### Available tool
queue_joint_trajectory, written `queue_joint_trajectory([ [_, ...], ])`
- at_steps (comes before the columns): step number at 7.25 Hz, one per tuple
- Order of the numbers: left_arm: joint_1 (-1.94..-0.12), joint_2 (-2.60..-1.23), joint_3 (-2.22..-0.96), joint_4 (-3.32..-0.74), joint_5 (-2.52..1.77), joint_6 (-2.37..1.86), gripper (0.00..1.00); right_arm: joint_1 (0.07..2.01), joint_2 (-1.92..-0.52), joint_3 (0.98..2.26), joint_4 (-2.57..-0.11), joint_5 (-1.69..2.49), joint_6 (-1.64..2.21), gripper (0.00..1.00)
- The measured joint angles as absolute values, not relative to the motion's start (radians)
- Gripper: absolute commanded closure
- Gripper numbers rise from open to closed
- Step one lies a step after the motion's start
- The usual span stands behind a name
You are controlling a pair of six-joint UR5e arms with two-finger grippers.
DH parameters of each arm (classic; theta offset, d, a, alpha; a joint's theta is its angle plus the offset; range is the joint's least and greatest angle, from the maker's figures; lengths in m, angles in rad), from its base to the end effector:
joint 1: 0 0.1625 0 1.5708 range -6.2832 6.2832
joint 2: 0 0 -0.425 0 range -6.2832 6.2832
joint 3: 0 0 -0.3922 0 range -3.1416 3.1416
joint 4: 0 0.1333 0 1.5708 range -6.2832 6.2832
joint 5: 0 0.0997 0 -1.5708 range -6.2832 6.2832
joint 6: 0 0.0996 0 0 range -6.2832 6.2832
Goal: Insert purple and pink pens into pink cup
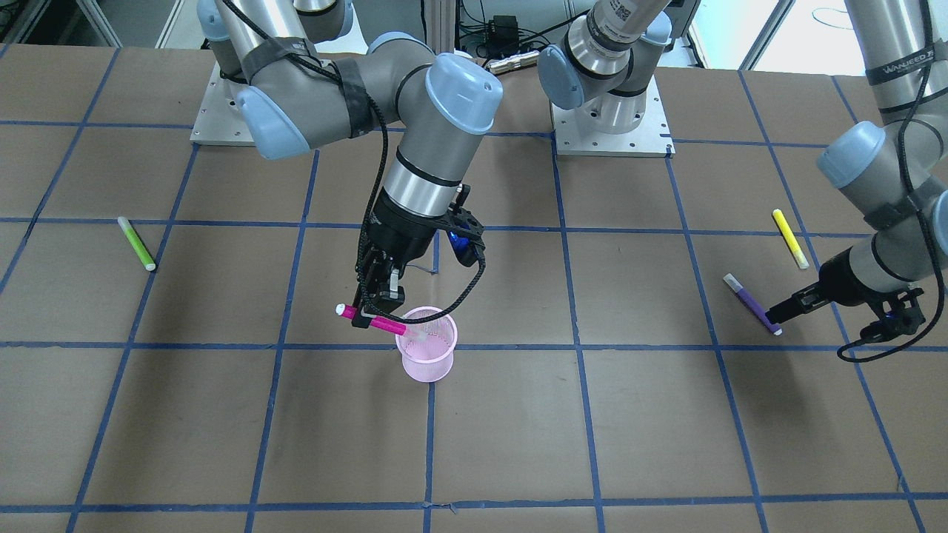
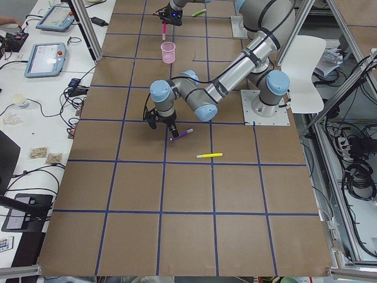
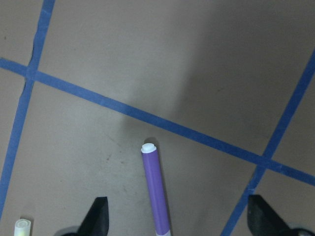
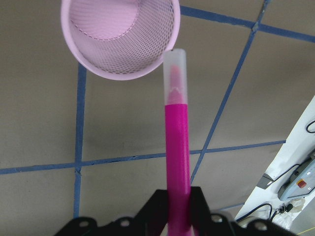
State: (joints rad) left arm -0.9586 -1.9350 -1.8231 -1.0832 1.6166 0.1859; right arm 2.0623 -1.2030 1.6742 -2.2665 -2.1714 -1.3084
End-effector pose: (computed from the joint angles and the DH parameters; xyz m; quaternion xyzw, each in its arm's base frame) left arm 0.2150 -0.5302 0.2214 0.2096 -0.9754 -0.0682 0.0040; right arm 0.3595 -0.5083 0.3231 0.7229 -0.6160 -0.0186 0.3123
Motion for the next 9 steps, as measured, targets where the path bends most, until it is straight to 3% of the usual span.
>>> queue_joint_trajectory([
  [2, -0.940, -1.966, -1.849, -1.062, 1.616, 0.184, 0.02, 2.100, -1.165, 1.677, -2.265, -2.211, -1.264, 0.94],
  [3, -0.938, -1.983, -1.852, -1.045, 1.614, 0.182, 0.06, 2.111, -1.151, 1.677, -2.267, -2.217, -1.247, 0.87],
  [4, -0.938, -2.001, -1.851, -1.027, 1.609, 0.180, 0.10, 2.118, -1.142, 1.678, -2.271, -2.219, -1.236, 0.37],
  [5, -0.937, -2.021, -1.850, -1.004, 1.601, 0.177, 0.22, 2.121, -1.137, 1.679, -2.274, -2.217, -1.231, 0.10],
  [7, -0.938, -2.040, -1.847, -0.982, 1.596, 0.174, 0.78, 2.122, -1.136, 1.679, -2.275, -2.207, -1.228, 0.11],
  [8, -0.940, -2.042, -1.846, -0.980, 1.595, 0.173, 1.00, 2.118, -1.140, 1.675, -2.274, -2.204, -1.230, 0.11],
  [9, -0.942, -2.041, -1.846, -0.979, 1.591, 0.169, 1.00, 2.107, -1.153, 1.670, -2.273, -2.198, -1.235, 0.12],
])
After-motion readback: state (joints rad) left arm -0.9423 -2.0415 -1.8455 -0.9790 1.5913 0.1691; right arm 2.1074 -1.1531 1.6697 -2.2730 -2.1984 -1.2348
